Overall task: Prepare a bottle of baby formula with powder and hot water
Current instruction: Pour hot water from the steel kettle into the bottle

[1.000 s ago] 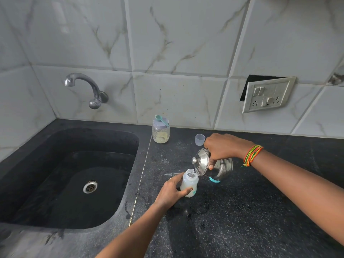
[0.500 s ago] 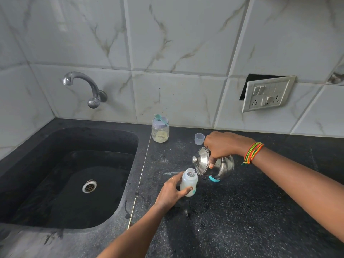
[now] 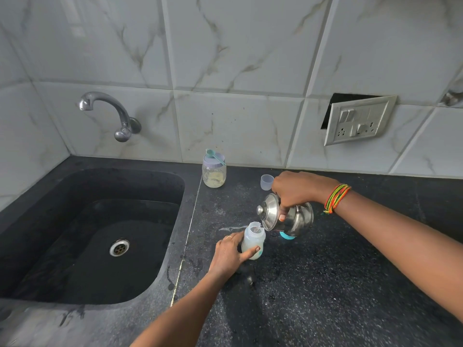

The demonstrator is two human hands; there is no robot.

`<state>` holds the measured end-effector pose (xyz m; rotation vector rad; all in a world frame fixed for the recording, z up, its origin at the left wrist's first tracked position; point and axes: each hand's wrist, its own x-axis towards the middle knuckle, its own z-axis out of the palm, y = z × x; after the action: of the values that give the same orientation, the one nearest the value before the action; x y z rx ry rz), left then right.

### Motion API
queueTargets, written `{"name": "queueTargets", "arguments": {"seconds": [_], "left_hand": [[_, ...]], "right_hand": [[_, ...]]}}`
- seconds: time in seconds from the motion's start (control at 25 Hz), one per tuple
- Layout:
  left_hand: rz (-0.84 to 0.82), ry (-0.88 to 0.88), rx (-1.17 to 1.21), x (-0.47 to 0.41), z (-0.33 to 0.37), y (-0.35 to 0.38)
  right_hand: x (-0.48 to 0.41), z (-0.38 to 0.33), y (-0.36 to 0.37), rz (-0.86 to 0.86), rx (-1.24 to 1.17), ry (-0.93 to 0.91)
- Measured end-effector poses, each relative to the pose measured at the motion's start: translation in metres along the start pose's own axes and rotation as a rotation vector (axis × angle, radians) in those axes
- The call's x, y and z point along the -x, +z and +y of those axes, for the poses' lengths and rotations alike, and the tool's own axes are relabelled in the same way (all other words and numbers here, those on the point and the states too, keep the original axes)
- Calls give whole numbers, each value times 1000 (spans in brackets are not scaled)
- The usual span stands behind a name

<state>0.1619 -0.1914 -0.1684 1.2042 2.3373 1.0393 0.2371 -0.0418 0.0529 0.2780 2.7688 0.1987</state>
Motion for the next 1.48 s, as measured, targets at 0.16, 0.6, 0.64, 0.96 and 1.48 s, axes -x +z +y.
{"name": "queueTargets", "arguments": {"seconds": [0.16, 0.6, 0.64, 0.96, 1.48], "left_hand": [[14, -6, -79, 0, 1, 0], [7, -133, -254, 8, 9, 1], [8, -135, -257, 8, 9, 1], [16, -135, -282, 7, 11, 1], [9, -116, -285, 4, 3, 6]], "right_hand": [[-3, 2, 1, 1, 10, 2], [-3, 2, 1, -13, 20, -9], [-3, 2, 0, -13, 20, -8], [-3, 3, -3, -21, -6, 12], [-2, 4, -5, -15, 11, 0]]}}
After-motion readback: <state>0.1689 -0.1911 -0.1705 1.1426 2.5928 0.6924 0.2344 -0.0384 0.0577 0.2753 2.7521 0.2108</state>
